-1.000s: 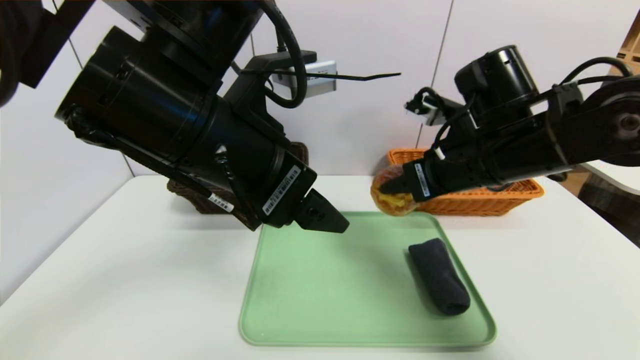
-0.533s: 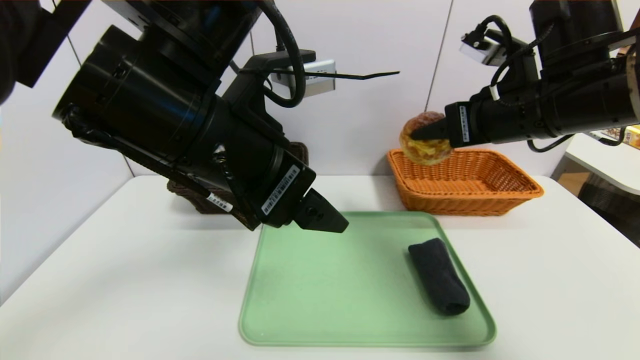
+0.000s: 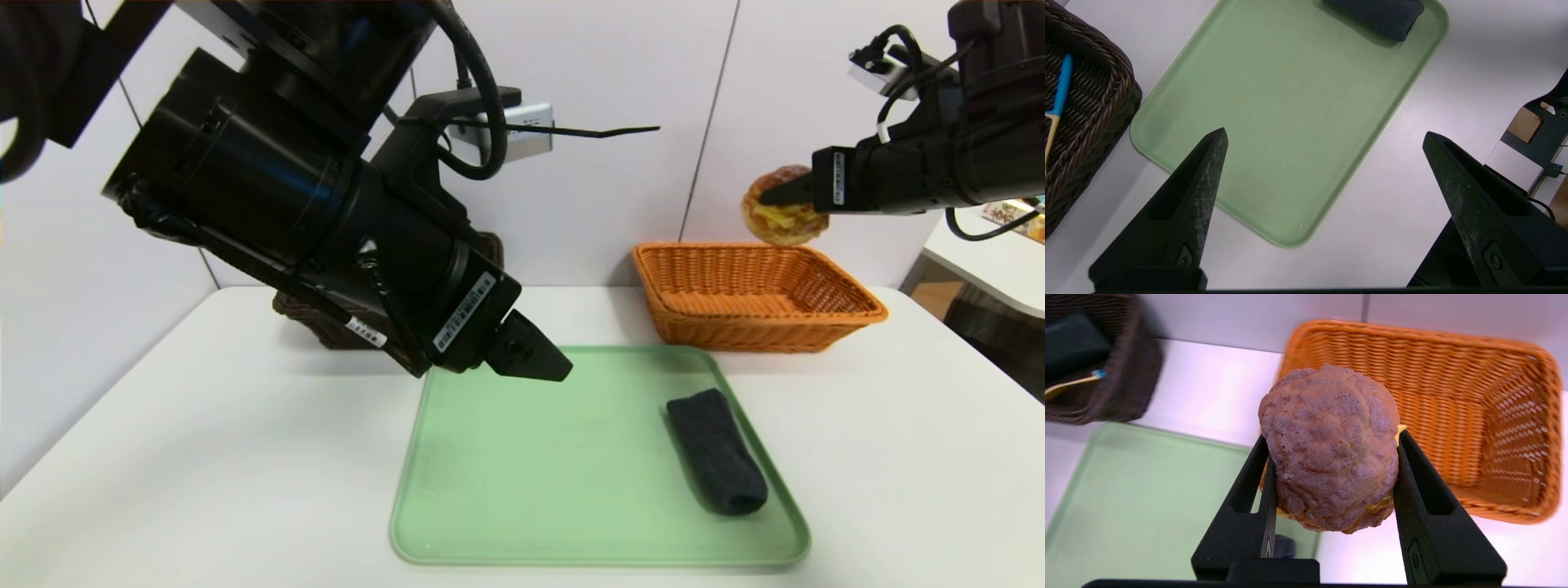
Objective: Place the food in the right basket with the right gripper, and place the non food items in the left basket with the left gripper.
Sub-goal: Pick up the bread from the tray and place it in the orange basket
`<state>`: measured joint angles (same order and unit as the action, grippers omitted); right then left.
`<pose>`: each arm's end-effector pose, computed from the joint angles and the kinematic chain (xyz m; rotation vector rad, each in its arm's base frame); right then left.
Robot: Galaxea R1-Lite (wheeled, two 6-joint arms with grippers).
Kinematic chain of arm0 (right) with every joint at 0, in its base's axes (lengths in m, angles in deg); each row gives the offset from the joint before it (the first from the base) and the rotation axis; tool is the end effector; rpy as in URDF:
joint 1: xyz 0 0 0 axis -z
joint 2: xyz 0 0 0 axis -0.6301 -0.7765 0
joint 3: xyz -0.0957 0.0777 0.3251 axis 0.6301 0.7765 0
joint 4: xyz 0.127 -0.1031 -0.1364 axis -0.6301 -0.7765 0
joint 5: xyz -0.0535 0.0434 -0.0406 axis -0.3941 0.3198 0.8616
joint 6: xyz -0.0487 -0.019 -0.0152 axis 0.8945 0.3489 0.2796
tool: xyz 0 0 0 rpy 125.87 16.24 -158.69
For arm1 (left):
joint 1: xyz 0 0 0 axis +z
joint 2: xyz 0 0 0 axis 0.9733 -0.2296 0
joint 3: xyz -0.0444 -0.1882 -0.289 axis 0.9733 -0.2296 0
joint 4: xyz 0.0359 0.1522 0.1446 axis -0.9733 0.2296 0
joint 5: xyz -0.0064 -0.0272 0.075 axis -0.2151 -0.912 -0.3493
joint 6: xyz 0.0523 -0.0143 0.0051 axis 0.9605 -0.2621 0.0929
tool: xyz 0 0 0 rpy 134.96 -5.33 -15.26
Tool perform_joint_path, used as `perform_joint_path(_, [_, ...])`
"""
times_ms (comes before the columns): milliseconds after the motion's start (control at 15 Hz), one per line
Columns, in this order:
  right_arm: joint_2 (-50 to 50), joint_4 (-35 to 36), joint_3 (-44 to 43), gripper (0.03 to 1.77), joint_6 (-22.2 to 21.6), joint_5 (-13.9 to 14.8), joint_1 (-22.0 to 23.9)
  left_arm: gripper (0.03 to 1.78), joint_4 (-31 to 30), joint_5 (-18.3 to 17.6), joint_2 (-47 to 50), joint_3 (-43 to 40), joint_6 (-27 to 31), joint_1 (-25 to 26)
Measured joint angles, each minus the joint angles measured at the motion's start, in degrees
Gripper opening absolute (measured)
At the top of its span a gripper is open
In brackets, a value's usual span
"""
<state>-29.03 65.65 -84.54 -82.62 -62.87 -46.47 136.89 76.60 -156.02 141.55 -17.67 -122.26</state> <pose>0.3692 0.0540 0.3380 0.0345 0.5004 0.2243 0.2386 -0.2535 0.3558 0.3447 0.6480 -0.9308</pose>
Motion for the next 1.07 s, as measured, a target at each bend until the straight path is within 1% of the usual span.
perform_joint_path(133, [-1.38,0.05,0.0,0.8,-0.02,-0.06,2.88,1.69,-1.77,-0.1,-0.83,0.04,0.63,0.02])
perform_joint_path(267, [-2.91,0.44,-0.18,0.8,0.01,-0.13,4.78,1.69,-3.21,-0.43,-1.85,0.17,2.12,0.0])
perform_joint_path(333, [-3.69,1.66,-0.21,0.8,0.09,-0.2,5.49,1.69,-3.64,-1.37,-2.36,0.28,2.62,0.0])
perform_joint_path(467, [-5.38,4.68,-0.18,0.8,0.45,-0.23,6.95,1.69,-4.0,-5.3,-3.08,0.39,4.25,0.0])
perform_joint_path(533, [-6.3,5.1,-0.22,0.8,0.56,-0.23,7.46,1.69,-4.33,-6.42,-3.5,0.39,4.96,0.0])
perform_joint_path(733, [-9.45,5.66,-0.54,0.81,0.87,-0.33,8.59,1.69,-5.52,-6.77,-4.63,0.41,5.16,0.02])
perform_joint_path(867, [-11.52,6.01,-0.63,1.02,0.89,-1.08,9.17,1.69,-5.92,-6.81,-5.13,0.26,5.24,0.0])
perform_joint_path(1067, [-14.14,7.47,-1.06,1.25,0.87,-1.85,9.5,1.69,-5.92,-6.81,-5.71,0.2,5.22,0.02])
